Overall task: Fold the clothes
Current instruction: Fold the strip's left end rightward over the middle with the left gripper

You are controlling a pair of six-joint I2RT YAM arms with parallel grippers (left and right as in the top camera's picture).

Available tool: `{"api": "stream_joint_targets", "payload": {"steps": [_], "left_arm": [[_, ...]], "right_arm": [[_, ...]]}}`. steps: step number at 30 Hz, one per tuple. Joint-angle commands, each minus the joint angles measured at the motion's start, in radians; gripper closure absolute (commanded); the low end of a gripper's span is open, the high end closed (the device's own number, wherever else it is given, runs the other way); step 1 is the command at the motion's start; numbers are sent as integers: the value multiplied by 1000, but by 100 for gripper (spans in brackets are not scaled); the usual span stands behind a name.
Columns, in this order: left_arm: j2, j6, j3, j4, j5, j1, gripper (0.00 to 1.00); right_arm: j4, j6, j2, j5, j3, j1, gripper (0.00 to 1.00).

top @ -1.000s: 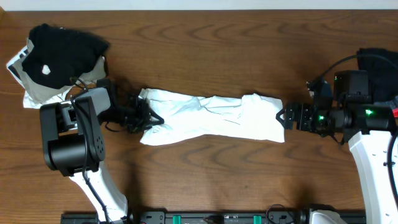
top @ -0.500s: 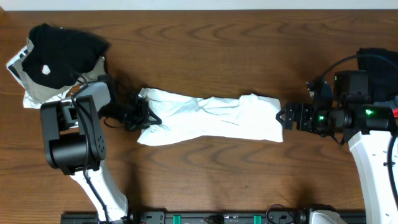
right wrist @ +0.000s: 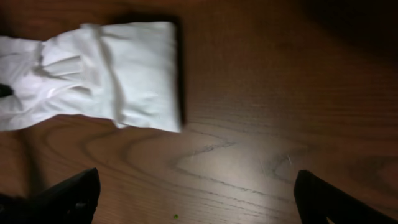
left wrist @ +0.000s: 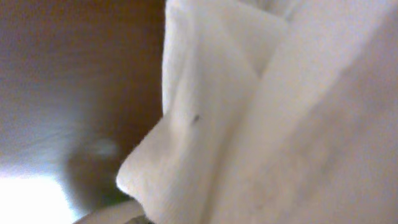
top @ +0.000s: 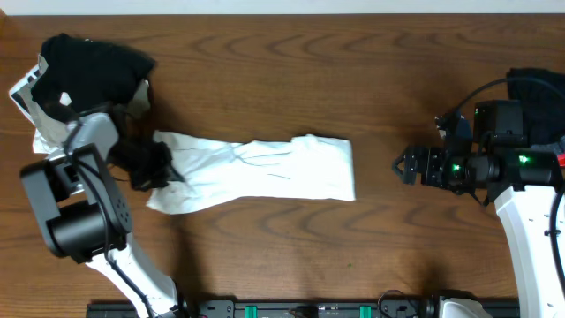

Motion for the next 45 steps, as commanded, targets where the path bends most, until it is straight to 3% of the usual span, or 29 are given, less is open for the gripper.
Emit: {"api": "stream_joint_targets", "payload": {"steps": [1,14,32,45], "left_arm": [[-62,-64,72,-49,-131,35,94],[-263,-113,164,-160,-131,-93,94],[-294,-310,164,-183,-131,-495,94],[-328,-336,306,-220,-131,-532,94]], "right_arm": [[0,-23,-6,4,11,-6,2],[17,-22,-6,3,11,-6,2],[23,-22,-6,3,11,-6,1],[64,2,55,3,9,-6,2]]}}
